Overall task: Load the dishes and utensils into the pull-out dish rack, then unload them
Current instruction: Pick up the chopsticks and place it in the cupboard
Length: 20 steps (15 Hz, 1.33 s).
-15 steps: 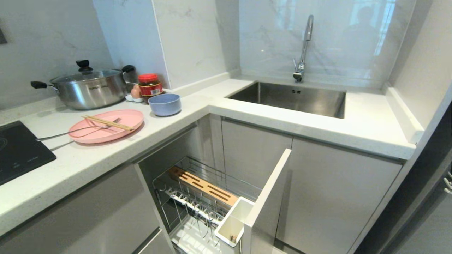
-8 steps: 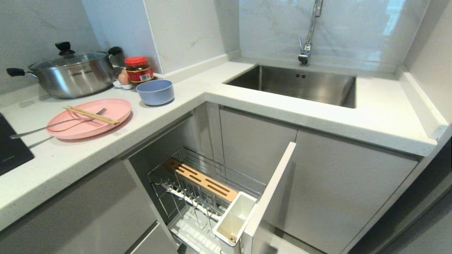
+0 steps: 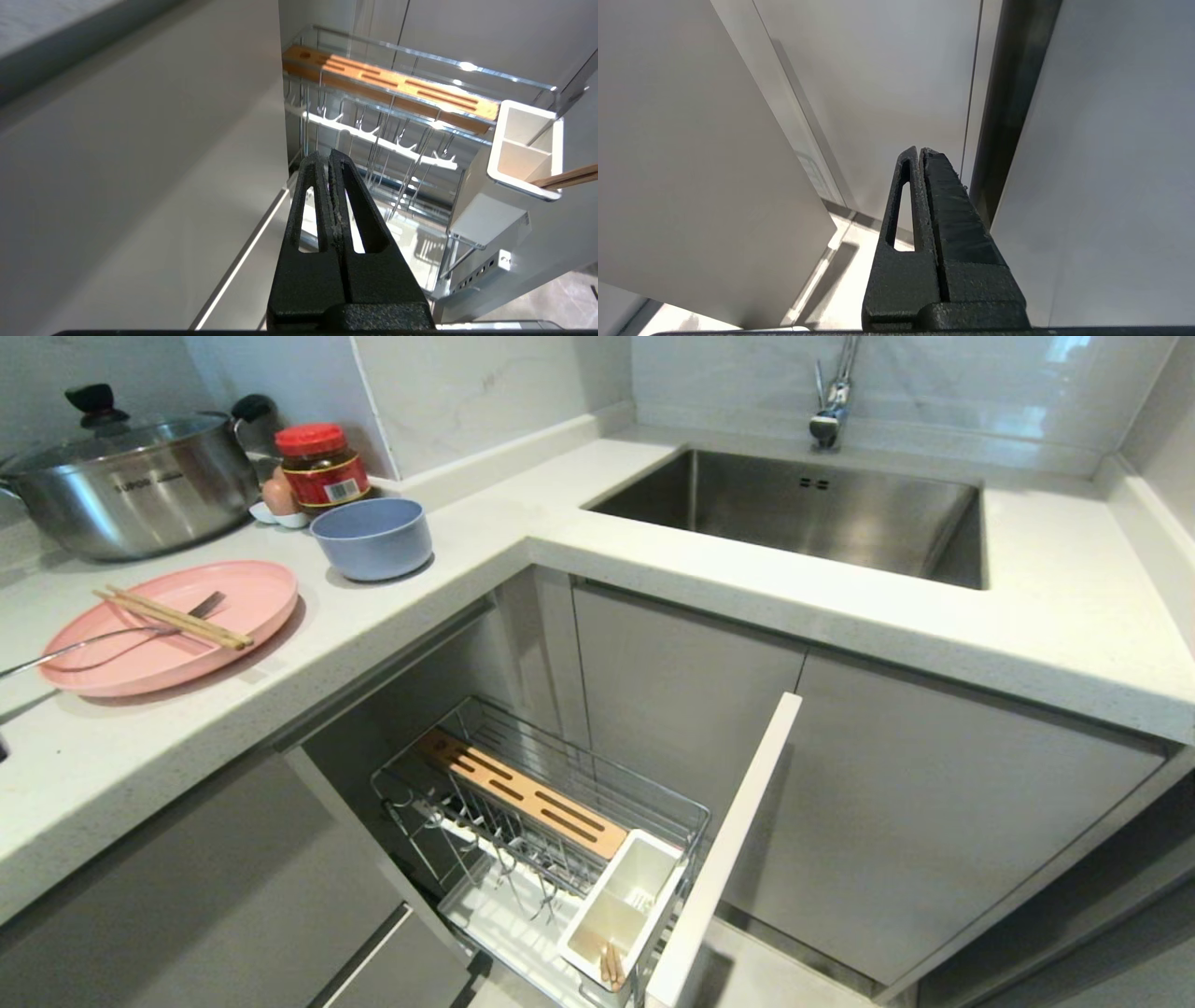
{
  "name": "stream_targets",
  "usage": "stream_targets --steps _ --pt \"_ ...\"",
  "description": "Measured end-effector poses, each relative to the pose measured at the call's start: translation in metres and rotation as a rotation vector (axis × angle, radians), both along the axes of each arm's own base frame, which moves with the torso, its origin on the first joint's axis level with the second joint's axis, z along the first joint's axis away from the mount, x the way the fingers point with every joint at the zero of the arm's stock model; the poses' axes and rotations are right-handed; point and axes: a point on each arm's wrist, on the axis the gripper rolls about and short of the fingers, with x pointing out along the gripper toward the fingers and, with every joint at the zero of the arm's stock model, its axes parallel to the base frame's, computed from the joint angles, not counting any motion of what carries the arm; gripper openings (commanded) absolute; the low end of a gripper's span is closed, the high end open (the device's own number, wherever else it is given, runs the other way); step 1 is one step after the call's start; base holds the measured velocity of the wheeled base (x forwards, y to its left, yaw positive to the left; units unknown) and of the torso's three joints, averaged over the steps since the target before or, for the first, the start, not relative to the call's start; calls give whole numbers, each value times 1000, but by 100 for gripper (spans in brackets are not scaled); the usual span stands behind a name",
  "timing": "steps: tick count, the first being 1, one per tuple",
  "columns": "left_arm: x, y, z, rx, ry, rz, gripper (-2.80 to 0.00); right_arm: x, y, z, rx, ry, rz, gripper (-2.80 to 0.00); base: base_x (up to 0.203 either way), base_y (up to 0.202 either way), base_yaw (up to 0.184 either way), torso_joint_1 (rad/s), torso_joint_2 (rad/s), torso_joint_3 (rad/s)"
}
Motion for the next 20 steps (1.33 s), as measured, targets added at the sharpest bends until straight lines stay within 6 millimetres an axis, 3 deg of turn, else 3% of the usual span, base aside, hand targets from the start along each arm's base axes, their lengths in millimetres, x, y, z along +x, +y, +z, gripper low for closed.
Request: stream_targets --steps 6,15,17,20 --pt "0 0 0 1 0 -2 -280 0 0 0 0 -1 0 -280 0 0 0 3 0 -182" --pt "0 0 2 2 -13 0 -280 0 0 0 0 0 0 -280 0 0 0 0 2 -10" --pt "-3 0 13 5 -64 -2 -280 0 0 0 0 0 0 -280 0 0 0 0 0 0" --pt "-23 0 58 57 -209 1 -280 0 0 0 0 -1 0 -280 0 0 0 0 0 0"
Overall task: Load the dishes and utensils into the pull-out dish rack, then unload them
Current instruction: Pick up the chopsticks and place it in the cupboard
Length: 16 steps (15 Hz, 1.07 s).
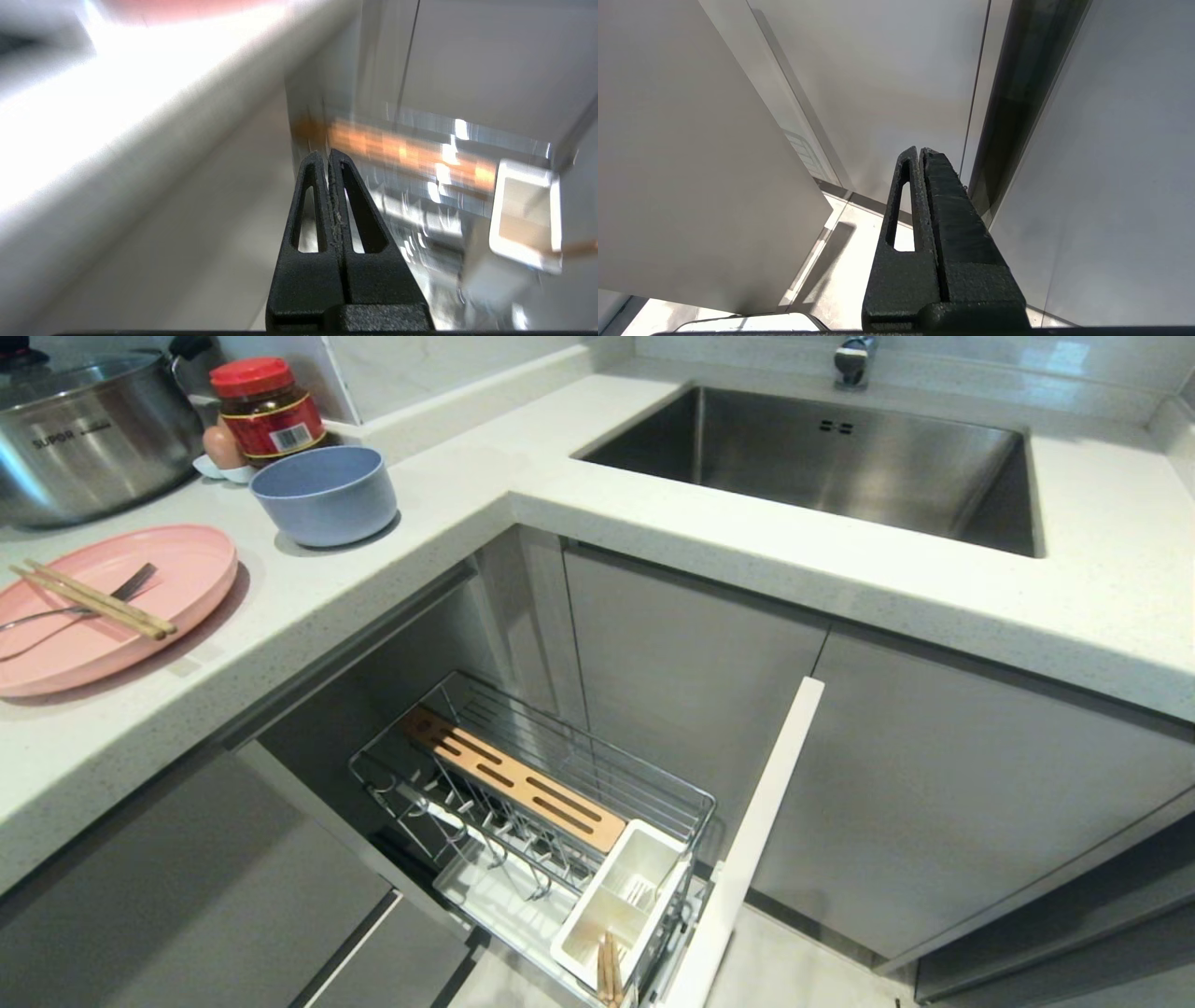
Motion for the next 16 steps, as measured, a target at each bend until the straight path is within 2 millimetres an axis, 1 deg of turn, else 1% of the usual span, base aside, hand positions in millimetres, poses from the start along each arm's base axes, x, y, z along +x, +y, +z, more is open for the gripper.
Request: stream_targets --steps 2,4,5,6,8,10,12,14,16 --pt "-18 0 31 43 -52 9 -280 0 0 0 0 0 0 -280 0 0 0 0 0 0" --pt "-34 0 75 61 -115 14 -280 0 0 0 0 1 0 -280 0 0 0 0 0 0" --pt "-39 0 98 66 -140 15 -280 0 0 0 0 1 0 -280 0 0 0 0 0 0" --pt "-41 0 126 69 -170 18 -280 0 0 0 0 0 0 -280 0 0 0 0 0 0" --pt "-36 -1 173 70 -196 31 -280 0 0 0 0 0 0 -280 0 0 0 0 0 0" --pt "-17 -1 218 54 -201 44 -280 0 0 0 0 0 0 -280 0 0 0 0 0 0" --pt "11 -1 249 -12 -180 48 -280 0 0 0 0 1 0 -280 0 0 0 0 0 0" --pt "47 1 271 -119 -137 48 -280 0 0 0 0 0 0 -280 0 0 0 0 0 0" --pt "88 4 282 -235 -80 67 -280 0 0 0 0 0 0 -280 0 0 0 0 0 0"
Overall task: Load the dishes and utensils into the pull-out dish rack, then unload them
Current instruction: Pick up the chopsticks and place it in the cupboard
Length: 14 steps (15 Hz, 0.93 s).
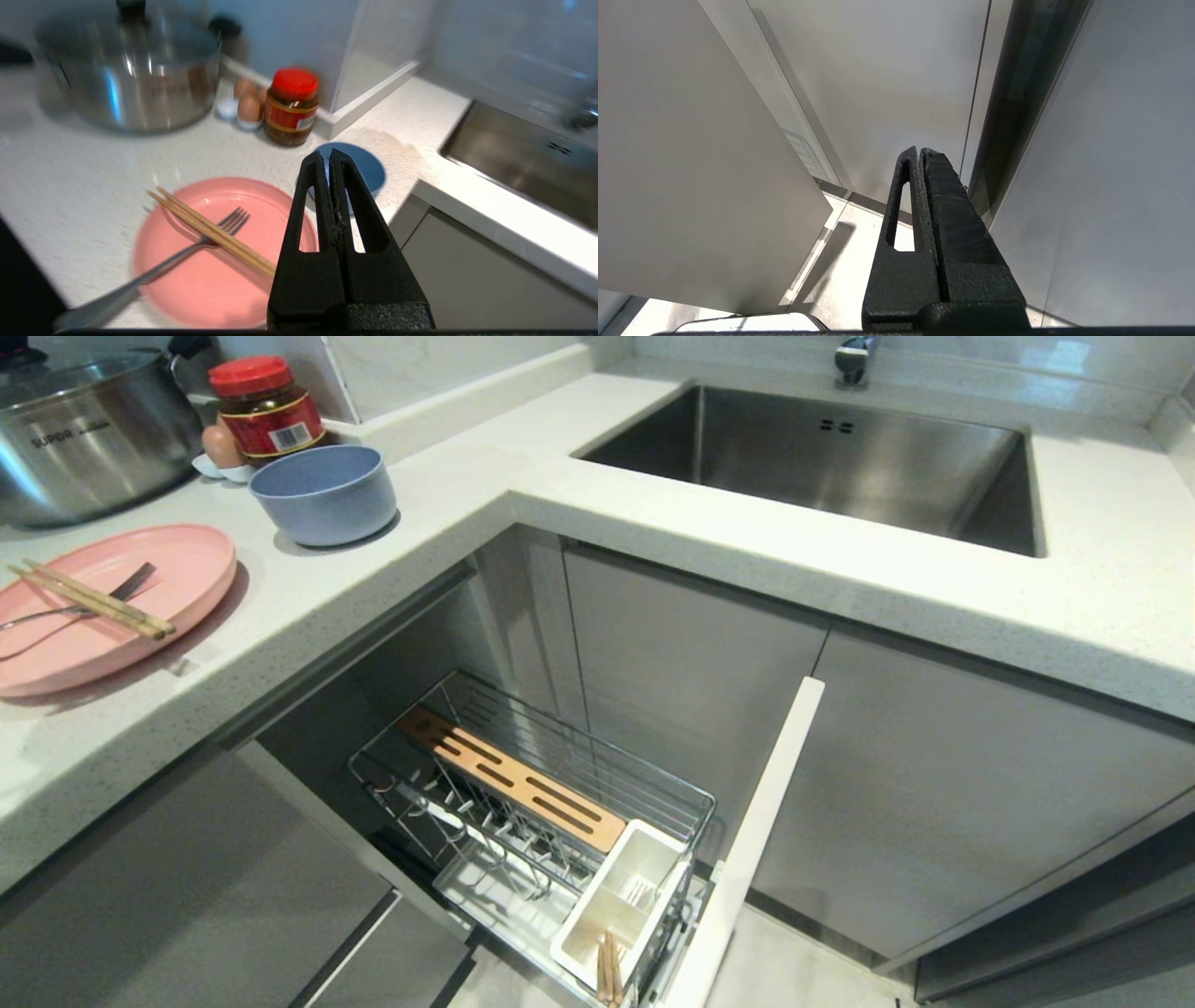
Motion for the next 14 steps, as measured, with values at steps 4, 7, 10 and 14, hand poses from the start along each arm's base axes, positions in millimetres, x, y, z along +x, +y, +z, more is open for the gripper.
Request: stream_targets --steps 4,7,10,14 --pt "62 1 0 -166 146 48 -280 0 0 0 0 0 0 -280 0 0 0 0 0 0" --pt "83 0 -3 -203 217 104 -280 0 0 0 0 0 0 -280 0 0 0 0 0 0" --pt "98 -1 -6 -270 300 174 -280 0 0 0 0 0 0 -280 0 0 0 0 0 0" --pt "110 -6 -13 -311 431 220 -280 0 0 0 0 0 0 -280 0 0 0 0 0 0"
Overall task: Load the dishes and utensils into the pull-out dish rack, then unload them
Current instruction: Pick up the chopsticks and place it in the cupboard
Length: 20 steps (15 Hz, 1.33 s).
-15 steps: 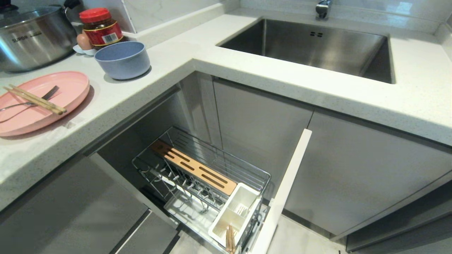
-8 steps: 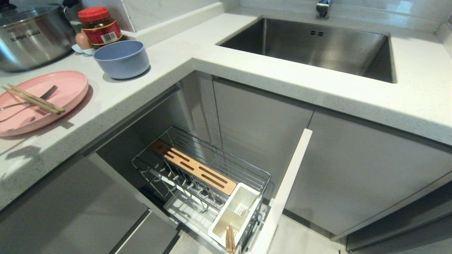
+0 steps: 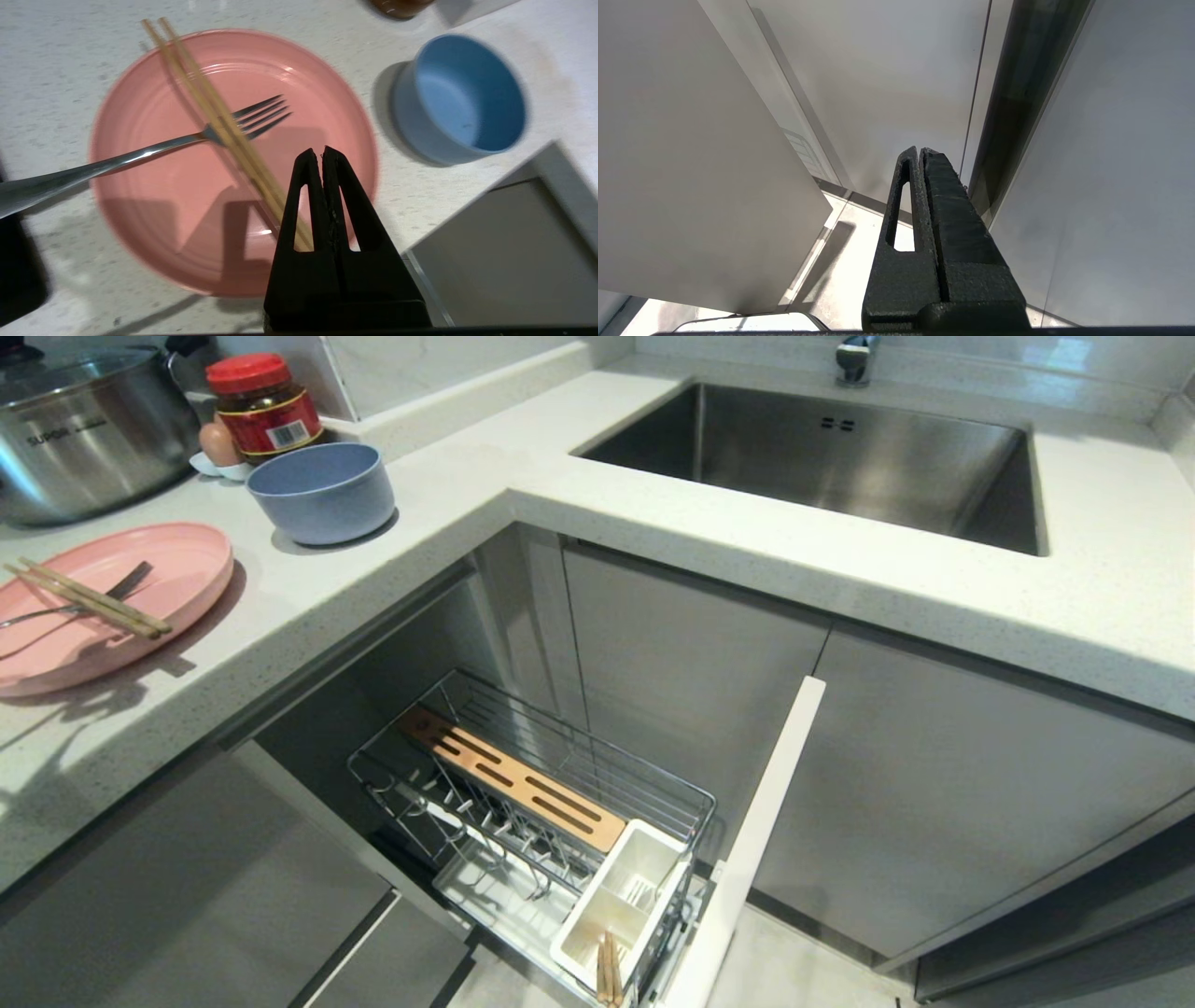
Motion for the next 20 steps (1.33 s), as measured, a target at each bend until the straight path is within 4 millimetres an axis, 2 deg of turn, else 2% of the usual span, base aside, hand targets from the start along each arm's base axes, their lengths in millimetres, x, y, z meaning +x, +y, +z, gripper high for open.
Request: stream_targets --steps 4,5,14,20 --pt "14 -1 -8 28 107 67 -280 0 0 0 0 0 0 -280 0 0 0 0 0 0" --pt "17 -1 -11 29 137 67 0 0 0 0 0 0 0 -280 0 0 0 0 0 0" --pt "27 -1 -19 25 208 106 0 0 0 0 0 0 0 -280 0 0 0 0 0 0" --pt "43 -4 -31 -12 271 75 0 0 0 0 0 0 0 -280 0 0 0 0 0 0"
